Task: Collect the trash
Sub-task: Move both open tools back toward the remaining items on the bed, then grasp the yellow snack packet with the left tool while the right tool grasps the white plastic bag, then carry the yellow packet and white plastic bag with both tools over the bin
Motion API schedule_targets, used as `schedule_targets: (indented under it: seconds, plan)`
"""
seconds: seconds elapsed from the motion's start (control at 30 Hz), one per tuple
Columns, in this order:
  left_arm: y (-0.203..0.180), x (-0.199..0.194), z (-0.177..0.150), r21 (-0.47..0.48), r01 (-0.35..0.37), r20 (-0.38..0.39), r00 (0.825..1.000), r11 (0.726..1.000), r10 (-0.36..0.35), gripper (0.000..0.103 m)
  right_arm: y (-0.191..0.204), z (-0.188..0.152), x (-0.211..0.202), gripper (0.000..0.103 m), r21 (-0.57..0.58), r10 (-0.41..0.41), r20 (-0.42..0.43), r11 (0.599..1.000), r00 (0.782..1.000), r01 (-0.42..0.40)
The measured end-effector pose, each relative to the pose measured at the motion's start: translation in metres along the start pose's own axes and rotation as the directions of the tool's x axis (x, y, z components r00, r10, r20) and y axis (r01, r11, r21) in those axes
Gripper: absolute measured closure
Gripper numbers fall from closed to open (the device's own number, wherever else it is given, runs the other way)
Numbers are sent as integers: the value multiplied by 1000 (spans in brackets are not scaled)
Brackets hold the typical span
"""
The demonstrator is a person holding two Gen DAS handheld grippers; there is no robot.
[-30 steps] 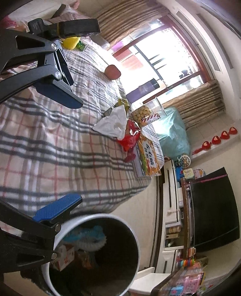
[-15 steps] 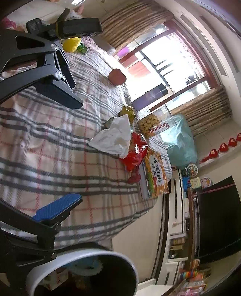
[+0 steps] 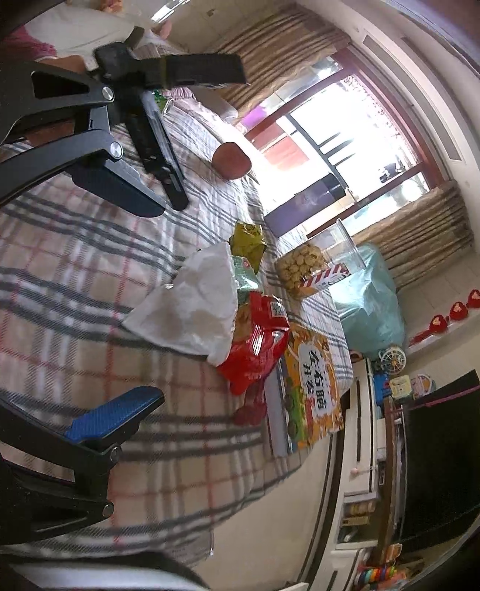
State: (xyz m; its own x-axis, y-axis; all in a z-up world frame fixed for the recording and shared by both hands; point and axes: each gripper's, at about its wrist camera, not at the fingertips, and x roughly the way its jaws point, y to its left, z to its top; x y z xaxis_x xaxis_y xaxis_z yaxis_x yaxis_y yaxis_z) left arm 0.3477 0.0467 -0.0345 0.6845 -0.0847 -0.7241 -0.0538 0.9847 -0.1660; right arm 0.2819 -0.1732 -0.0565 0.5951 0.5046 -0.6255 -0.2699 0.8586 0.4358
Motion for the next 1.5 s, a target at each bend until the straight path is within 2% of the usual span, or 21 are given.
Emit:
schedule_targets:
  seconds: [0.07, 0.13, 0.23, 0.3, 0.33, 0.4, 0.47, 0.5, 0.6, 0.63, 0.77, 1.03, 1.27, 1.5]
  plan:
    - [1, 11, 10, -4, 2, 8, 1000, 1000, -2, 40, -2, 2, 6, 9, 4, -1, -2, 1000, 1000, 1]
    - [3, 26, 21, -10, 2, 15, 1000, 1000, -2, 33, -4, 5, 12, 9, 11, 0, -8, 1000, 1000, 0]
    - [4, 47, 36, -21, -1, 13, 1000, 1000, 1, 29, -9, 8, 21, 10, 29, 8, -14, 1000, 1000, -8]
    - [4, 62, 45, -26, -6, 10, 1000, 1000, 7, 28, -13, 10, 24, 14, 36, 19, -18, 999, 1000, -19]
    - [4, 68, 49, -27, -7, 9, 1000, 1000, 7, 28, -13, 10, 26, 21, 41, 26, -23, 999, 999, -25]
    - [2, 79, 56, -18, -14, 9, 1000, 1000, 14, 29, -15, 11, 30, 25, 45, 27, -35, 999, 999, -26]
    - [-1, 88, 59, 0, -34, 9, 999, 999, 34, 37, -16, 11, 33, 37, 40, 29, -42, 999, 999, -27]
    - [-2, 92, 60, 8, -28, 3, 1000, 1000, 28, 49, -17, 11, 34, 41, 38, 28, -46, 999, 999, -26]
    - [-3, 93, 57, 15, -28, 5, 1000, 1000, 28, 51, -18, 11, 35, 57, 38, 34, -51, 999, 998, -32]
    - [-3, 92, 56, 18, -30, 9, 1000, 999, 30, 51, -18, 10, 34, 65, 40, 45, -48, 998, 998, -43]
    - [-2, 76, 45, 12, -31, 16, 999, 999, 31, 51, -17, 7, 22, 70, 42, 70, -32, 997, 997, -69]
    - [1, 12, 1, -38, 21, 34, 999, 999, -20, 52, -17, -8, -14, 70, 43, 72, -8, 997, 997, -72]
    - [-25, -36, -42, 0, 95, 22, 995, 995, -95, 52, -26, -22, -52, 70, 49, 37, 15, 998, 999, -37]
    - [-54, -64, -64, 45, 172, 1, 985, 984, -173, 52, -41, -34, -92, 70, 64, -9, 56, 998, 998, 6]
